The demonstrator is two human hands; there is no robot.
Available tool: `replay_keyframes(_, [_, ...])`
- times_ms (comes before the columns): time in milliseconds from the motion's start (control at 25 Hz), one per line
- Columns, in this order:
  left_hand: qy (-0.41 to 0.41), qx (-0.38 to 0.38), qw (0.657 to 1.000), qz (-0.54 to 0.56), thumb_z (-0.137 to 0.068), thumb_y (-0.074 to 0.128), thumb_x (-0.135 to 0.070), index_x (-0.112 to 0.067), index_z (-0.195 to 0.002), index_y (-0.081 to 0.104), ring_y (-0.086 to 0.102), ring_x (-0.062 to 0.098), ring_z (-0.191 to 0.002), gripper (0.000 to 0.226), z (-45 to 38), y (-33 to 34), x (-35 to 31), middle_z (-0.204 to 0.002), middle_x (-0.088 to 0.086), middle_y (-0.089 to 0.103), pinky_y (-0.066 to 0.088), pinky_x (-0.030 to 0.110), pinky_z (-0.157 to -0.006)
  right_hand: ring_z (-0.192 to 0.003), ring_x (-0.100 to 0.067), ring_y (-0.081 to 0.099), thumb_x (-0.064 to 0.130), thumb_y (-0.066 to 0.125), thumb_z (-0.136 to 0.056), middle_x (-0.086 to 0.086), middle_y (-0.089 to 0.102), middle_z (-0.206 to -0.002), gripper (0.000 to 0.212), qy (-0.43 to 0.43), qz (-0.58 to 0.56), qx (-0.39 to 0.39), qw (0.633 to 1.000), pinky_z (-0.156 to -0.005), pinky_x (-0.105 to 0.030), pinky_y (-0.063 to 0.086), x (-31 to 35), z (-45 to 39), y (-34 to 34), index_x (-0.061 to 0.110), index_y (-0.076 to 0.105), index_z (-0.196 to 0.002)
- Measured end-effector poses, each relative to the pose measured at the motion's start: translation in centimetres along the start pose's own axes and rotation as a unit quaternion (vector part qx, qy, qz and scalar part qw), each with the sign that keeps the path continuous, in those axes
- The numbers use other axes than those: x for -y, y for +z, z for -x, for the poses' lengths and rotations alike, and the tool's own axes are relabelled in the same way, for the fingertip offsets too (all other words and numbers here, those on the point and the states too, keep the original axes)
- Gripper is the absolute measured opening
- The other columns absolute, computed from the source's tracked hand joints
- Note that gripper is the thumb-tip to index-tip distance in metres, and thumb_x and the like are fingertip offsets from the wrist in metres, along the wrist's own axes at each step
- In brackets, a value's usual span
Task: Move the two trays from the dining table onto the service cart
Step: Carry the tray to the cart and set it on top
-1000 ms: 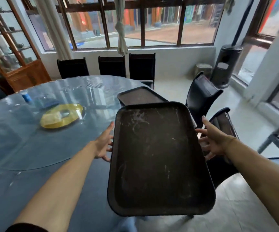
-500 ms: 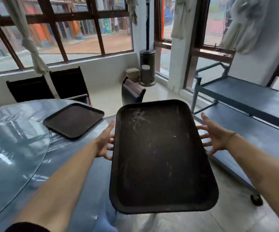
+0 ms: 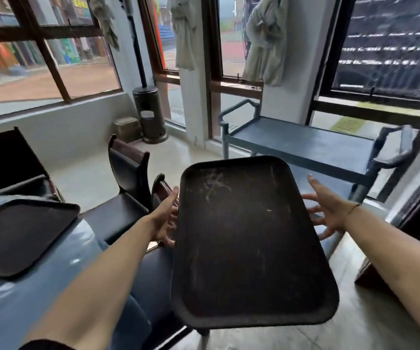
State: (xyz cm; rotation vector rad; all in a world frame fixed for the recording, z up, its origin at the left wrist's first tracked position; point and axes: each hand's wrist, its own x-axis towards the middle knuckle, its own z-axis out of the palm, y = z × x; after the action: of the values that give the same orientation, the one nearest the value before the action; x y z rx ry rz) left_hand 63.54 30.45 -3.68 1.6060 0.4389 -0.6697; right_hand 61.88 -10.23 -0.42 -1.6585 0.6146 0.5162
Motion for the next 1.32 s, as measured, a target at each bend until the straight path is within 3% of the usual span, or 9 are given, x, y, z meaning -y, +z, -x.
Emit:
replay_keyframes(120, [0.005, 0.021, 0.999, -0.045, -0.071, 0.032, -0.094, -0.009, -0.101, 0.064, 0.051, 0.022, -0.065, 0.096, -4.5, 1.3, -3.3, -0.074, 0.003, 0.056, 0.045, 0.035, -0.065, -0.115, -0.033, 0.053, 0.092, 0.034, -0.072, -0.009, 0.059, -0.114, 0.072, 0.008, -0.047, -0.021, 0.999, -0.098, -0.067, 0.036, 0.0, -1.9, -2.0, 0.034, 0.062, -0.106])
replay_keyframes(240, [0.008, 0.048, 0.995, -0.084, -0.074, 0.03, -0.092, -0.009, -0.119, 0.063, 0.062, 0.03, -0.091, 0.1, -8.9, 2.6, -6.8, -0.107, 0.01, 0.062, 0.05, 0.048, -0.071, -0.103, -0.029, 0.056, 0.089, 0.036, -0.074, -0.01, 0.058, -0.113, 0.069, 0.021, -0.074, -0.047, 0.996, -0.102, -0.066, 0.034, 1.2, -4.2, -3.8, 0.034, 0.061, -0.106])
replay_keyframes(360, [0.002, 0.068, 0.993, -0.096, -0.075, 0.031, -0.091, -0.01, -0.122, 0.061, 0.058, 0.034, -0.111, 0.098, -12.7, 3.9, -10.3, -0.123, 0.013, 0.059, 0.052, 0.056, -0.077, -0.109, -0.033, 0.055, 0.089, 0.034, -0.076, -0.011, 0.054, -0.121, 0.075, 0.034, -0.08, -0.07, 0.994, -0.091, -0.064, 0.042, 3.2, -6.8, -5.2, 0.032, 0.057, -0.119])
replay_keyframes(480, [-0.001, 0.075, 0.99, -0.117, -0.076, 0.032, -0.09, -0.011, -0.121, 0.061, 0.058, 0.034, -0.113, 0.096, -16.9, 5.2, -13.9, -0.123, 0.013, 0.058, 0.052, 0.058, -0.084, -0.106, -0.034, 0.055, 0.087, 0.033, -0.078, -0.012, 0.051, -0.126, 0.081, 0.042, -0.1, -0.083, 0.991, -0.074, -0.061, 0.046, 5.4, -9.5, -6.5, 0.031, 0.051, -0.133])
replay_keyframes(800, [0.008, 0.087, 0.984, -0.157, -0.076, 0.03, -0.09, -0.012, -0.121, 0.06, 0.056, 0.035, -0.116, 0.095, -26.3, 8.0, -21.9, -0.122, 0.013, 0.057, 0.049, 0.06, -0.091, -0.121, -0.04, 0.05, 0.086, 0.035, -0.078, -0.013, 0.051, -0.135, 0.08, 0.049, -0.127, -0.122, 0.983, -0.1, -0.068, 0.038, 10.4, -17.5, -10.0, 0.032, 0.052, -0.134])
replay_keyframes(1160, [0.012, 0.065, 0.986, -0.156, -0.077, 0.025, -0.091, -0.018, -0.103, 0.064, 0.056, 0.028, -0.104, 0.086, -35.6, 11.6, -28.7, -0.116, 0.008, 0.057, 0.049, 0.055, -0.081, -0.105, -0.037, 0.055, 0.088, 0.034, -0.076, -0.012, 0.055, -0.123, 0.084, 0.044, -0.121, -0.112, 0.985, -0.073, -0.056, 0.05, 15.9, -27.0, -14.8, 0.028, 0.055, -0.132])
replay_keyframes(1320, [0.015, 0.036, 0.989, -0.144, -0.076, 0.026, -0.091, -0.017, -0.117, 0.06, 0.056, 0.025, -0.1, 0.091, -40.2, 13.6, -32.3, -0.114, 0.006, 0.057, 0.047, 0.057, -0.087, -0.112, -0.038, 0.053, 0.088, 0.035, -0.076, -0.012, 0.058, -0.12, 0.078, 0.036, -0.121, -0.102, 0.987, -0.085, -0.063, 0.044, 19.5, -32.8, -18.3, 0.03, 0.056, -0.125])
